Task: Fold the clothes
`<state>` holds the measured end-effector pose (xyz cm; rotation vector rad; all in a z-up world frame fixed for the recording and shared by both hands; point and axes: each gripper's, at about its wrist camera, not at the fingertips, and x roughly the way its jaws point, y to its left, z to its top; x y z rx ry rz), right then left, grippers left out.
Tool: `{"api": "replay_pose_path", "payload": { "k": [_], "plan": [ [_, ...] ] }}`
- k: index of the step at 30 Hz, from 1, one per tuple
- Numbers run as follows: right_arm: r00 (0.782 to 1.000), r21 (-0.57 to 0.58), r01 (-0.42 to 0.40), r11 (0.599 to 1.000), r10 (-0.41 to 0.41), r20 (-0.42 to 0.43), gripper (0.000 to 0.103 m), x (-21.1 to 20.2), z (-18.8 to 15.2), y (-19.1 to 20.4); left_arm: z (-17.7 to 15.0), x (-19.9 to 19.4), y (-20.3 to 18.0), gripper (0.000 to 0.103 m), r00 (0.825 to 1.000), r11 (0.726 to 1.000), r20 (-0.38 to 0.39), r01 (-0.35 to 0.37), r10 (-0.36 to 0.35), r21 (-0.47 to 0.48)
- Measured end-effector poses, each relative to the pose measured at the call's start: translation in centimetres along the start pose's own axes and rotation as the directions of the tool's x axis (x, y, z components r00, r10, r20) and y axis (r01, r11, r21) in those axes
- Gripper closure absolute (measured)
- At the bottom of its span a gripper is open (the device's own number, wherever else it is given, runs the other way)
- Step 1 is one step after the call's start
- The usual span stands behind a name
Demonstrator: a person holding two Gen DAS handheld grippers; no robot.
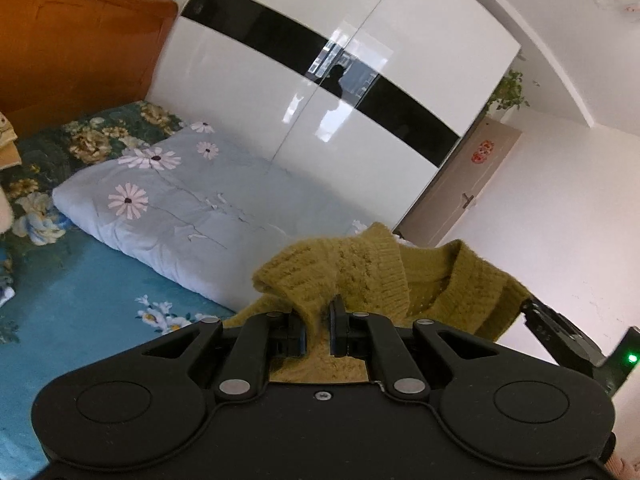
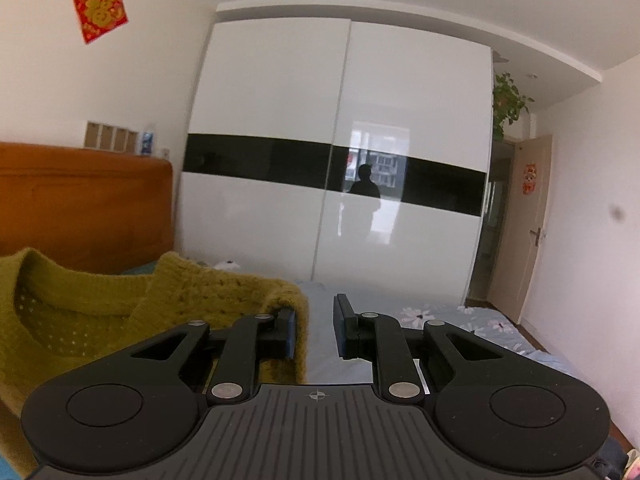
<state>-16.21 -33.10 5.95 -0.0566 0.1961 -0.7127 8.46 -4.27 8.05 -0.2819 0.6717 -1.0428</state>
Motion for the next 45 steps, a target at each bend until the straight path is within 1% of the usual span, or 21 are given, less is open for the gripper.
{"api": "replay_pose_path", "payload": {
  "k": [3, 6, 9, 11, 12, 14, 17, 21, 22, 24, 25, 27, 30, 31, 33, 35, 38, 40, 42, 44, 45],
  "plan": [
    [1.000, -0.011, -0.010, 1.000, 0.010, 0.004, 0.086, 0.7, 0.8, 0.1, 0.6, -2.0, 0.2, 0.095, 1.000, 1.000, 0.015, 0.003, -0.003, 0.007],
    [1.000, -0.044, -0.020, 0.999, 0.019, -0.015, 0.082, 2.2, 0.6, 1.4, 1.4, -1.5, 1.3, 0.094, 1.000, 1.000, 0.019, -0.019, 0.020, -0.006],
    [0.993, -0.032, -0.071, 0.997, 0.068, -0.093, 0.082, 6.6, -0.7, 2.5, 1.2, 2.1, 4.2, 0.094, 0.995, 0.993, -0.017, -0.099, 0.098, -0.060],
    [0.983, -0.046, -0.101, 0.994, 0.093, -0.160, 0.082, 10.8, -2.7, 3.9, 0.6, 5.4, 6.9, 0.094, 0.986, 0.981, -0.049, -0.165, 0.161, -0.102],
    [0.975, -0.050, -0.113, 0.992, 0.101, -0.196, 0.082, 13.0, -3.8, 4.6, 0.2, 7.2, 8.2, 0.094, 0.979, 0.972, -0.065, -0.199, 0.192, -0.128],
    [0.956, -0.035, -0.140, 0.990, 0.126, -0.266, 0.082, 17.4, -6.3, 6.3, -0.4, 11.3, 10.9, 0.094, 0.957, 0.944, -0.123, -0.280, 0.262, -0.173],
    [0.925, -0.022, -0.168, 0.986, 0.150, -0.348, 0.082, 24.3, -10.4, 8.6, -1.4, 17.7, 14.3, 0.094, 0.916, 0.914, -0.206, -0.377, 0.344, -0.149],
    [0.883, -0.020, -0.176, 0.984, 0.149, -0.446, 0.082, 32.3, -16.5, 11.1, -2.6, 25.7, 18.5, 0.094, 0.884, 0.895, -0.262, -0.429, 0.388, -0.122],
    [0.873, -0.015, -0.170, 0.985, 0.144, -0.465, 0.082, 34.3, -17.8, 11.2, -2.9, 27.7, 19.6, 0.097, 0.875, 0.889, -0.272, -0.442, 0.400, -0.116],
    [0.855, -0.013, -0.155, 0.988, 0.128, -0.503, 0.082, 38.0, -20.2, 11.5, -3.0, 31.1, 21.4, 0.097, 0.865, 0.879, -0.269, -0.465, 0.424, -0.108],
    [0.845, -0.009, -0.149, 0.989, 0.122, -0.521, 0.082, 39.5, -21.3, 11.7, -2.9, 32.8, 22.5, 0.097, 0.861, 0.872, -0.268, -0.475, 0.433, -0.116],
    [0.825, -0.023, -0.151, 0.988, 0.113, -0.554, 0.082, 42.0, -23.6, 11.9, -2.9, 35.8, 24.7, 0.097, 0.840, 0.846, -0.274, -0.516, 0.469, -0.134],
    [0.806, -0.064, -0.158, 0.985, 0.091, -0.585, 0.082, 44.1, -26.9, 12.3, -3.4, 39.7, 27.4, 0.097, 0.807, 0.821, -0.304, -0.559, 0.506, -0.116],
    [0.799, -0.079, -0.159, 0.984, 0.081, -0.596, 0.082, 44.4, -28.1, 12.4, -3.8, 40.5, 28.0, 0.097, 0.796, 0.816, -0.320, -0.569, 0.515, -0.101],
    [0.788, -0.092, -0.162, 0.982, 0.073, -0.611, 0.082, 44.7, -29.3, 12.2, -4.7, 41.3, 28.5, 0.097, 0.781, 0.813, -0.346, -0.577, 0.520, -0.080],
    [0.772, -0.119, -0.182, 0.976, 0.067, -0.632, 0.082, 45.3, -30.5, 12.2, -5.6, 41.5, 28.7, 0.097, 0.773, 0.814, -0.359, -0.578, 0.524, -0.058],
    [0.746, -0.147, -0.219, 0.965, 0.068, -0.662, 0.079, 45.7, -31.4, 12.3, -6.8, 40.6, 29.1, 0.097, 0.760, 0.807, -0.387, -0.587, 0.522, -0.067],
    [0.730, -0.143, -0.229, 0.963, 0.073, -0.679, 0.077, 46.0, -30.9, 12.1, -7.3, 39.6, 29.0, 0.097, 0.756, 0.806, -0.409, -0.587, 0.512, -0.075],
    [0.734, -0.113, -0.229, 0.967, 0.095, -0.673, 0.073, 45.1, -29.8, 11.4, -7.3, 38.9, 28.6, 0.097, 0.762, 0.827, -0.424, -0.560, 0.489, -0.052],
    [0.756, -0.116, -0.236, 0.965, 0.108, -0.645, 0.062, 43.8, -28.6, 11.1, -7.2, 38.6, 28.4, 0.097, 0.770, 0.848, -0.437, -0.529, 0.466, -0.029],
    [0.761, -0.125, -0.246, 0.961, 0.112, -0.639, 0.062, 43.4, -28.3, 11.0, -7.0, 38.8, 28.5, 0.097, 0.772, 0.855, -0.443, -0.518, 0.456, -0.023]
  ]
}}
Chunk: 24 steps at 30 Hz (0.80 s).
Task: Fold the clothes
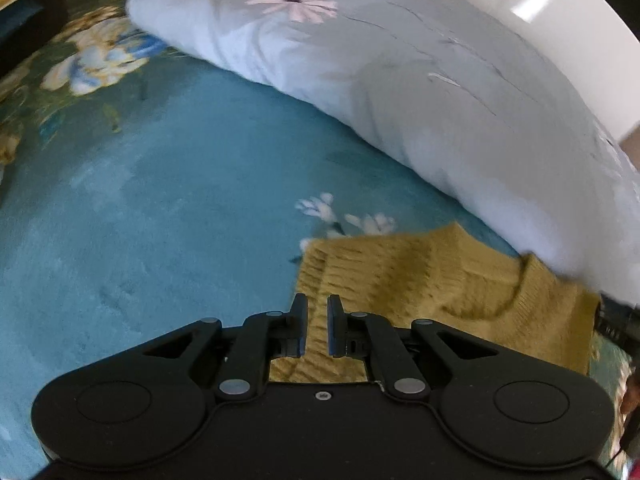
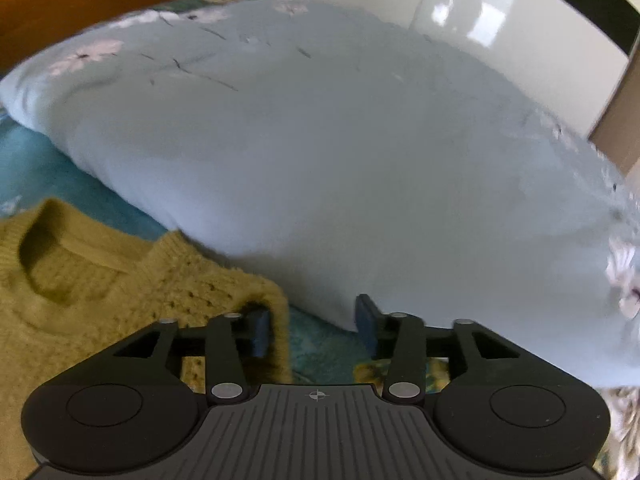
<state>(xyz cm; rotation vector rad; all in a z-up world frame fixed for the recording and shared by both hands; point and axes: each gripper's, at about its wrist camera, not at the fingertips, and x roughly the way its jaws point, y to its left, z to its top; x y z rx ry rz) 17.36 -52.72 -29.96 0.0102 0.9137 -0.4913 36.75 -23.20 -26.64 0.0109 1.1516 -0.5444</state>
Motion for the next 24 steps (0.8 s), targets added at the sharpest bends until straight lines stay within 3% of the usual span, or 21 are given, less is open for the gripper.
{"api": "replay_pose_path", "payload": {
  "k": [4, 7, 9, 11, 13, 17, 21, 23, 24],
  "plan": [
    [1.000, -0.029, -0.002, 1.000, 0.003, 0.013, 0.061, -2.2, -0.3, 0.4, 1.4, 1.1, -0.3, 0.089, 0.999, 0.999, -0.029, 0.039, -0.038, 0.027],
    [0.999, -0.022, 0.019, 1.000, -0.019, 0.039, 0.050, -4.3, -0.7, -0.1, 2.3, 3.3, -0.5, 0.080, 0.996, 0.996, -0.061, 0.072, -0.069, 0.051],
    [0.999, -0.045, 0.022, 0.999, -0.020, 0.044, 0.048, -4.7, -0.6, -0.3, 2.6, 5.0, -0.5, 0.081, 0.994, 0.994, -0.083, 0.072, -0.066, 0.077],
    [0.997, -0.063, 0.055, 0.997, -0.052, 0.050, 0.038, -5.3, -0.9, -0.4, 2.8, 6.3, 0.0, 0.080, 0.991, 0.992, -0.103, 0.098, -0.090, 0.077],
    [0.998, -0.011, 0.061, 0.998, -0.060, 0.035, 0.038, -5.1, -1.2, -0.7, 2.8, 6.9, 0.7, 0.079, 0.986, 0.990, -0.103, 0.136, -0.131, 0.048],
    [0.994, 0.098, 0.109, 0.989, -0.109, -0.012, 0.040, -4.8, -1.5, -1.0, 3.2, 7.2, 2.5, 0.075, 0.967, 0.970, -0.095, 0.231, -0.237, -0.069],
    [0.990, 0.151, 0.141, 0.978, -0.142, -0.002, 0.036, -6.4, -2.1, -1.3, 3.2, 7.4, 3.5, 0.073, 0.933, 0.928, -0.088, 0.331, -0.349, -0.174],
    [0.987, 0.160, 0.161, 0.974, -0.161, -0.015, 0.036, -7.0, -2.6, -1.4, 3.0, 7.5, 3.4, 0.081, 0.910, 0.898, -0.070, 0.388, -0.409, -0.208],
    [0.986, 0.165, 0.165, 0.972, -0.164, -0.018, 0.036, -7.4, -2.8, -1.6, 2.9, 7.6, 3.1, 0.084, 0.907, 0.896, -0.073, 0.393, -0.415, -0.207]
  ]
}}
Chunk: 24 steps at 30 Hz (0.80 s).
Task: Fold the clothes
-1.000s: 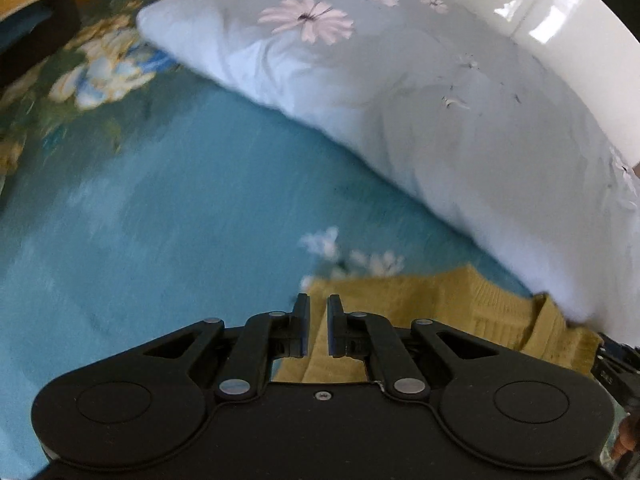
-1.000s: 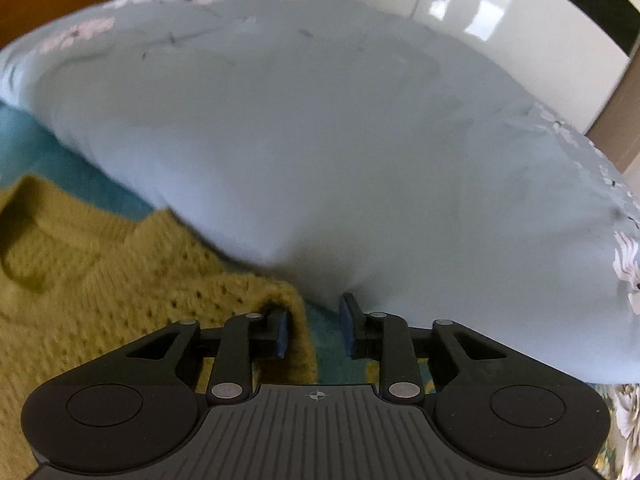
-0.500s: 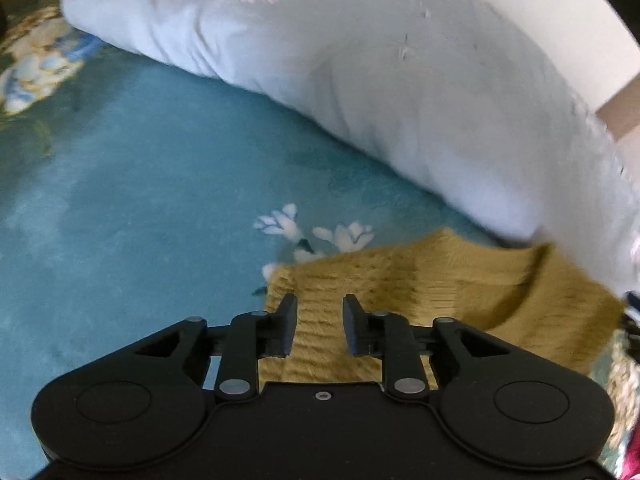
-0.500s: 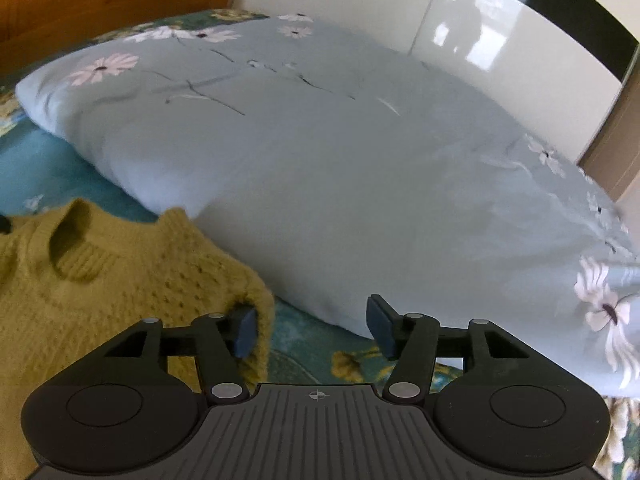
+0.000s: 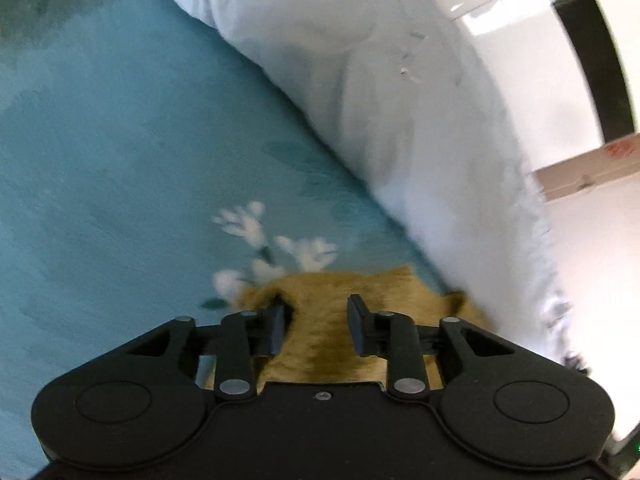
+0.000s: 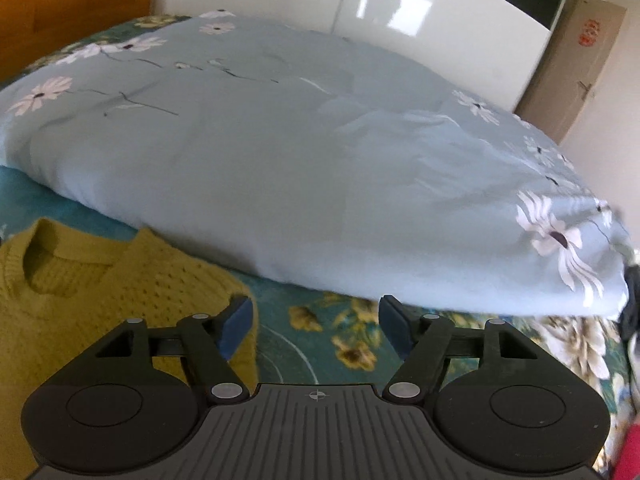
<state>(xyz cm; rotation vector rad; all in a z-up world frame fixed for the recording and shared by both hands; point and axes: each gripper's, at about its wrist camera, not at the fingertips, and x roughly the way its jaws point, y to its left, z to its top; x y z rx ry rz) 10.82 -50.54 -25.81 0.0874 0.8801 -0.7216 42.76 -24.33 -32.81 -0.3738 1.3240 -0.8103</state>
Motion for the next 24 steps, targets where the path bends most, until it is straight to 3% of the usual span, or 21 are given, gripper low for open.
{"api": "replay_pose_path", "payload": {
  "k": [2, 4, 8, 10, 14, 16, 19, 24],
  "plan": [
    [1.000, 0.006, 0.010, 1.000, -0.010, -0.008, 0.034, -0.4, -0.3, -0.2, -0.2, 0.6, -0.5, 0.089, 1.000, 1.000, -0.013, -0.017, 0.018, 0.014],
    [1.000, 0.006, 0.012, 1.000, -0.012, -0.018, 0.034, -0.6, -0.6, -0.2, -0.1, 0.8, -0.7, 0.101, 0.997, 0.997, 0.021, -0.072, 0.071, 0.036],
    [1.000, 0.000, 0.008, 1.000, -0.008, -0.024, 0.033, -0.9, -1.0, 0.1, 0.5, -1.3, -1.0, 0.102, 0.978, 0.992, 0.178, -0.120, 0.113, 0.029],
    [1.000, 0.006, 0.007, 1.000, -0.007, -0.024, 0.032, -0.9, -1.2, 0.0, 0.8, -2.2, -1.2, 0.102, 0.967, 0.989, 0.215, -0.145, 0.133, 0.041],
    [0.999, 0.026, 0.006, 1.000, -0.005, -0.053, 0.032, -0.6, -1.9, -0.1, 1.0, -0.1, -0.1, 0.100, 0.963, 0.966, 0.149, -0.239, 0.223, 0.095],
    [0.998, 0.044, 0.005, 0.999, -0.003, -0.061, 0.032, -0.6, -2.2, -0.2, 1.2, 0.3, -0.2, 0.100, 0.966, 0.967, 0.134, -0.236, 0.222, 0.097],
    [0.998, 0.055, 0.014, 0.998, -0.010, -0.064, 0.032, -1.1, -2.5, -0.5, 1.6, -0.4, -0.7, 0.100, 0.984, 0.982, 0.050, -0.175, 0.171, 0.075],
    [0.998, 0.111, 0.022, 0.994, -0.015, -0.059, 0.032, -4.0, -2.4, -1.3, -0.5, -5.6, -2.9, 0.091, 0.987, 0.976, 0.017, -0.163, 0.162, 0.143]
  ]
}}
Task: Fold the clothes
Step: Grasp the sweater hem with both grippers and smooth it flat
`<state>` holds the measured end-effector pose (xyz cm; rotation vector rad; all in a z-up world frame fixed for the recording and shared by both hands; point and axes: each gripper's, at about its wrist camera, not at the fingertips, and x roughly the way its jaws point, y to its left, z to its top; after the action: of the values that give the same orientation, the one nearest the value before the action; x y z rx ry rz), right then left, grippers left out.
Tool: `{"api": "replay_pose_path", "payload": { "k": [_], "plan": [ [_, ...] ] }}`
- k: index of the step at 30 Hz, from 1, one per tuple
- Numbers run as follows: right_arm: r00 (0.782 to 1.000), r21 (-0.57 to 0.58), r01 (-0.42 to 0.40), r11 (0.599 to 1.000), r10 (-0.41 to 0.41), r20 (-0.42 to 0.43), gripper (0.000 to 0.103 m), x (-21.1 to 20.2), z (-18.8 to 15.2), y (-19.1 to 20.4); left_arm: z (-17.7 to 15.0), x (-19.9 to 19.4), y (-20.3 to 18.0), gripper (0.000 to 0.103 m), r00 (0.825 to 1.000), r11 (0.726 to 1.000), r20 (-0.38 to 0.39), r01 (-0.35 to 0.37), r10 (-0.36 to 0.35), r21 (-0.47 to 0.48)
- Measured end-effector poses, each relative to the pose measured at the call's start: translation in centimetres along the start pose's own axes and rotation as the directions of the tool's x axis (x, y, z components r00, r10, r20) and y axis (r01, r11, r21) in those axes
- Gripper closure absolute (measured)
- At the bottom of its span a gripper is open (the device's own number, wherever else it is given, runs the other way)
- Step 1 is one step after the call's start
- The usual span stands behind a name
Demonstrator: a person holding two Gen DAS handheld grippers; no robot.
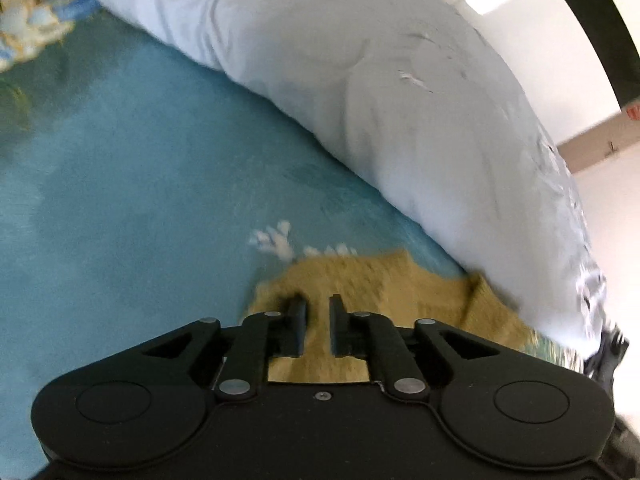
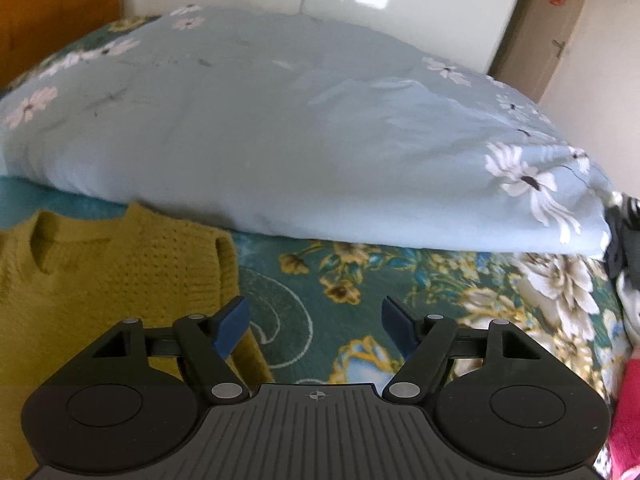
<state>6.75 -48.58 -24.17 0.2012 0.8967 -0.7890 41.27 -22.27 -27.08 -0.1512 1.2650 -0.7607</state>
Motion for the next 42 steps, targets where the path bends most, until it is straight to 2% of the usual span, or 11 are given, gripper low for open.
{"api": "replay_pose_path", "payload": {
  "k": [4, 10, 13, 16, 19, 21, 25, 30, 34, 38, 42],
  "plan": [
    [1.000, 0.032, 0.011, 0.999, -0.011, -0.020, 0.032, -4.0, -1.0, -0.8, -3.6, -5.9, -1.1, 0.073, 0.999, 0.997, 0.029, -0.037, 0.035, 0.062],
    [0.989, 0.098, 0.051, 0.994, -0.037, -0.142, 0.032, -10.0, -6.8, -2.9, -11.8, -11.7, -1.7, 0.069, 0.995, 0.992, -0.028, -0.091, 0.093, 0.089],
    [0.967, 0.093, 0.045, 0.995, -0.020, -0.253, 0.037, -11.9, -11.5, -3.8, -17.2, -12.8, -1.0, 0.068, 0.984, 0.986, -0.098, -0.144, 0.152, 0.085],
    [0.932, 0.084, 0.006, 0.996, 0.025, -0.361, 0.045, -12.6, -16.3, -4.5, -22.2, -13.9, -0.1, 0.068, 0.966, 0.978, -0.156, -0.202, 0.207, 0.049],
    [0.900, 0.129, -0.014, 0.992, 0.068, -0.431, 0.046, -12.3, -19.9, -5.2, -26.4, -15.0, 0.4, 0.065, 0.953, 0.968, -0.172, -0.250, 0.251, 0.027],
    [0.889, 0.164, -0.029, 0.986, 0.101, -0.446, 0.046, -11.7, -21.4, -5.7, -29.0, -15.4, 0.6, 0.060, 0.949, 0.964, -0.169, -0.265, 0.266, 0.025],
    [0.900, 0.111, -0.120, 0.987, 0.155, -0.408, 0.046, -10.7, -22.5, -5.6, -33.3, -15.4, 0.9, 0.060, 0.945, 0.959, -0.165, -0.281, 0.281, 0.023],
    [0.892, 0.041, -0.194, 0.980, 0.194, -0.409, 0.048, -8.7, -23.5, -4.8, -36.3, -15.0, 1.2, 0.059, 0.938, 0.949, -0.148, -0.316, 0.314, 0.005],
    [0.879, 0.052, -0.242, 0.969, 0.242, -0.410, 0.056, -8.1, -24.3, -4.8, -37.1, -14.3, 1.0, 0.055, 0.934, 0.947, -0.159, -0.321, 0.320, 0.017],
    [0.869, 0.134, -0.247, 0.960, 0.281, -0.407, 0.074, -8.0, -24.3, -5.7, -37.7, -14.5, 0.8, 0.052, 0.936, 0.950, -0.165, -0.312, 0.311, 0.020],
    [0.860, 0.151, -0.272, 0.951, 0.310, -0.406, 0.084, -8.5, -24.2, -6.5, -37.3, -14.5, 0.9, 0.051, 0.946, 0.959, -0.159, -0.284, 0.282, 0.007]
  ]
}}
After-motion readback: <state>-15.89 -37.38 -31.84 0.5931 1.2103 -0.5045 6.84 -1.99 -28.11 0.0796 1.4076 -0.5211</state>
